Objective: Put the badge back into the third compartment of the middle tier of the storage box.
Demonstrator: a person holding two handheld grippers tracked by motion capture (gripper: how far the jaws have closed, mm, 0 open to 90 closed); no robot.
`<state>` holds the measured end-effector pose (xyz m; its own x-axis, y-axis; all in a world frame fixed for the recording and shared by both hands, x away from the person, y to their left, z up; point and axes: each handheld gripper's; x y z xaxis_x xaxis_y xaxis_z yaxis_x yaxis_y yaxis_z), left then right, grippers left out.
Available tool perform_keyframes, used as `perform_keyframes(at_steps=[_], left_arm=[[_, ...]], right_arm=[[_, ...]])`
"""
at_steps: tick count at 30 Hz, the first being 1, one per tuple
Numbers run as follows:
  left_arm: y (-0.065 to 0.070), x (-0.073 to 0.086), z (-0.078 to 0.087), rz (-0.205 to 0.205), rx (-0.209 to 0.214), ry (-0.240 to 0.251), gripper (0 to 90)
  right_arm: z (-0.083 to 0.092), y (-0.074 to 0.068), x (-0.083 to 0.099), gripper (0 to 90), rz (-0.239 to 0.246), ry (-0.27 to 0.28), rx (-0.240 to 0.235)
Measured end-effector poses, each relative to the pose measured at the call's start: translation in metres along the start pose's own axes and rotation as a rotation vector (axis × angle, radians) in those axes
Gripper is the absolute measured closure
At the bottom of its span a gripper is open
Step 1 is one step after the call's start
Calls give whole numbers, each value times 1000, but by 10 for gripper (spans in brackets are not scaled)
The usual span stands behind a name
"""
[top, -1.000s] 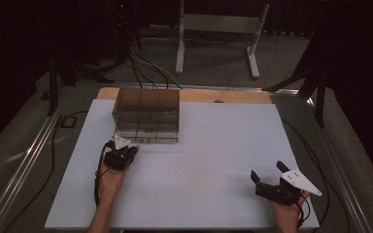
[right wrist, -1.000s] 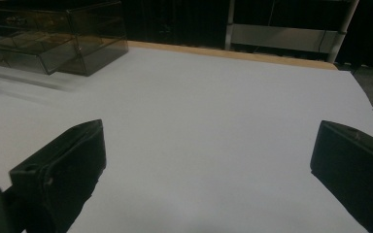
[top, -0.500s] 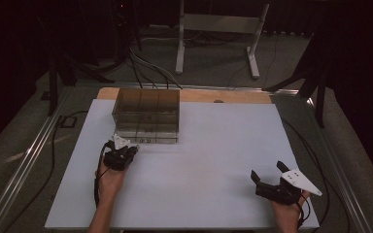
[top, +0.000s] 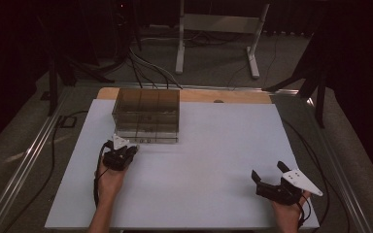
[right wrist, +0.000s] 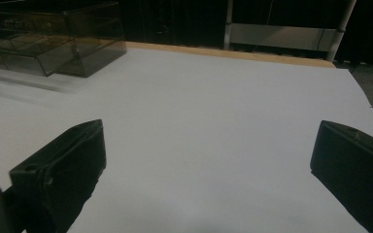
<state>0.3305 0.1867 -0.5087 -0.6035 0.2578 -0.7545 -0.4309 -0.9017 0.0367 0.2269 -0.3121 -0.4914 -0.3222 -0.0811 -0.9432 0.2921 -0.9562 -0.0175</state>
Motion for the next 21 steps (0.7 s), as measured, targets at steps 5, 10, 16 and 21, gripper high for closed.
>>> perform_keyframes(at_steps=[5,10,16,21], left_arm=[[0,-1,3,2,4,8,882],[0,-2,6,7,14,20,882],[0,-7,12,2,17,42,882],[1,-11,18,-2,21,59,882]], right_arm=[[0,0,0,0,-1,1,0],[0,0,0,0,-1,2,-1],[0,0,0,0,-1,0,-2],[-1,0,0,0,-1,-2,-3]])
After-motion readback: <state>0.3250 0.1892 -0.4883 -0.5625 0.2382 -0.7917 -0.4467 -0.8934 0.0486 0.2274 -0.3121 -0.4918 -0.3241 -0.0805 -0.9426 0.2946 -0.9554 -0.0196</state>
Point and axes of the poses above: each handheld gripper's, and its own axes: z roughly backward along the jaws, x roughly out of its underside, y roughly to its right, and after that the axes turned 2 degrees about x, right-handed
